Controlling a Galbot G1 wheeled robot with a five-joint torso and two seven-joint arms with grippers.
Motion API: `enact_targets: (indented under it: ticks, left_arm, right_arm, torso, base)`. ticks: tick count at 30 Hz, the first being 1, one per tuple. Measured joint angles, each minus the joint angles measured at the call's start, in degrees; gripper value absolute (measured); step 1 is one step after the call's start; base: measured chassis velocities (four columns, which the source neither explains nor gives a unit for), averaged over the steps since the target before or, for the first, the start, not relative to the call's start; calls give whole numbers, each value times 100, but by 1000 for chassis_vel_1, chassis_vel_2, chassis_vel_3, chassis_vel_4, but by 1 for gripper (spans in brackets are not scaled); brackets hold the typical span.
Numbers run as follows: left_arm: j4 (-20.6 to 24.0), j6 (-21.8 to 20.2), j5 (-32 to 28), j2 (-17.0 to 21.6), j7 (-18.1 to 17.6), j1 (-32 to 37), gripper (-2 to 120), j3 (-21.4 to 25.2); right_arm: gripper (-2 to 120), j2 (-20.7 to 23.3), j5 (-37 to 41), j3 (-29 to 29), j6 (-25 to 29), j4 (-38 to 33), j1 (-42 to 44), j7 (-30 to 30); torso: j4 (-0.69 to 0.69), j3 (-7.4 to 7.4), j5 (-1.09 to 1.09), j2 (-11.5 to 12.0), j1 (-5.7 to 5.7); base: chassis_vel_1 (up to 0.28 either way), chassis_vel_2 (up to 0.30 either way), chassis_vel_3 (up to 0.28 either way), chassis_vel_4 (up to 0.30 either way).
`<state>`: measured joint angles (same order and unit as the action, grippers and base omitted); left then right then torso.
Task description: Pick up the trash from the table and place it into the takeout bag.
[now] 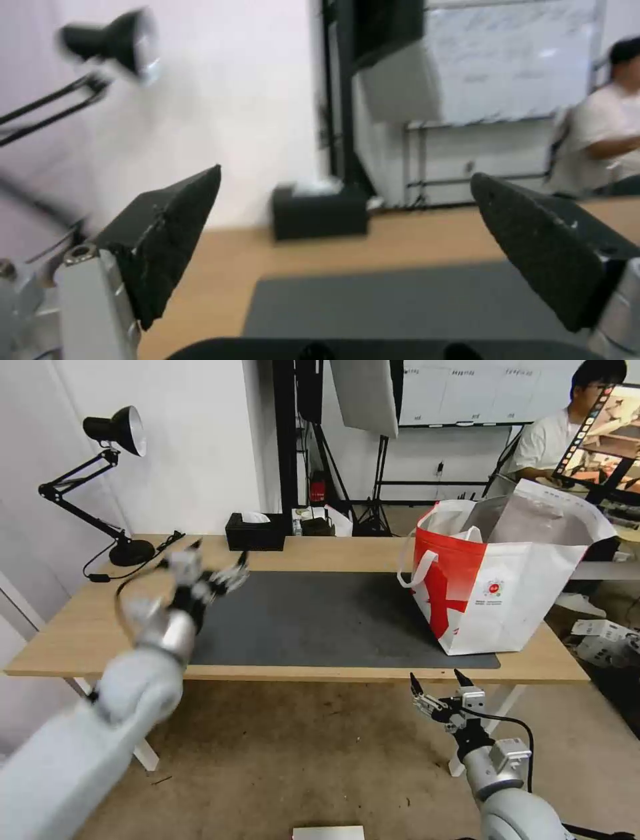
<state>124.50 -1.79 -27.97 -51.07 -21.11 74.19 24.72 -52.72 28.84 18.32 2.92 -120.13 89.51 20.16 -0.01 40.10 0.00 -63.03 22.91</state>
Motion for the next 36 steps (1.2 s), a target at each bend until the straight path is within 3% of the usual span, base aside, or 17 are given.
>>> enact_targets:
  ticks: [1, 2, 5, 9, 36]
  left_arm:
    - [72, 143, 276, -255, 26, 490, 100, 222]
    - [72, 143, 276, -255, 26, 490, 100, 222]
    - [260, 515, 960, -1202, 197, 1913, 100, 648]
    - [219, 669, 1108, -1631, 360, 2486, 100, 657]
    - [23, 608, 892, -1693, 473, 2404, 100, 560]
  right_arm:
    - [100, -1, 0, 0, 0, 0, 0, 0]
    - [100, -1, 0, 0, 0, 0, 0, 0]
    - [100, 0, 0, 0, 0, 0, 0, 0]
    - [100, 0, 0, 0, 0, 0, 0, 0]
    - [100, -1, 0, 0, 0, 0, 0, 0]
  torso:
    - [1, 0, -1, 0, 0]
    - [1, 0, -1, 0, 0]
    - [4, 0, 0, 0, -1]
    - [1, 0, 2, 0, -1]
    - [0, 1, 0, 1, 1]
  base:
    - [0, 0, 0, 0]
    - [0, 0, 0, 0]
    - [0, 0, 0, 0]
    - [0, 0, 0, 0]
    - [0, 0, 0, 0]
